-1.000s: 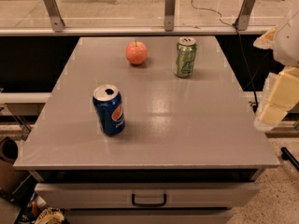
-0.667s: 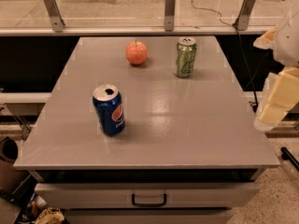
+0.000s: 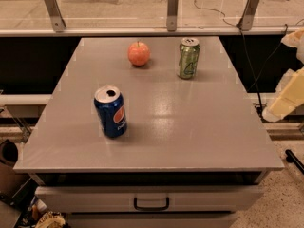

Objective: Pick green can

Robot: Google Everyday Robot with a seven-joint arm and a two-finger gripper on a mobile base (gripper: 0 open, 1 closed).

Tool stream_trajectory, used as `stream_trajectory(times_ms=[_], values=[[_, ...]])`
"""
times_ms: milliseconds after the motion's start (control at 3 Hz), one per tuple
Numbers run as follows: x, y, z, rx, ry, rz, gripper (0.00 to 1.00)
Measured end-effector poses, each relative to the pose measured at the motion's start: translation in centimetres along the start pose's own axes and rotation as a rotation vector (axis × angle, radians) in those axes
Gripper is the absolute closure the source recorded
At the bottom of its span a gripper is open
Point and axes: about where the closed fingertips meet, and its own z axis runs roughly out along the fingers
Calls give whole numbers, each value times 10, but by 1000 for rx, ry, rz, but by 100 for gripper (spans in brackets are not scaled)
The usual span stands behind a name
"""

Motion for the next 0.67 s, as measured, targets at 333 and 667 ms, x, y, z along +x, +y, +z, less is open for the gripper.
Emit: stream_trajectory(times_ms=[333,667], values=[[19,-29,6,108,-86,83,0],[28,-58,21,190,-212,135,0]])
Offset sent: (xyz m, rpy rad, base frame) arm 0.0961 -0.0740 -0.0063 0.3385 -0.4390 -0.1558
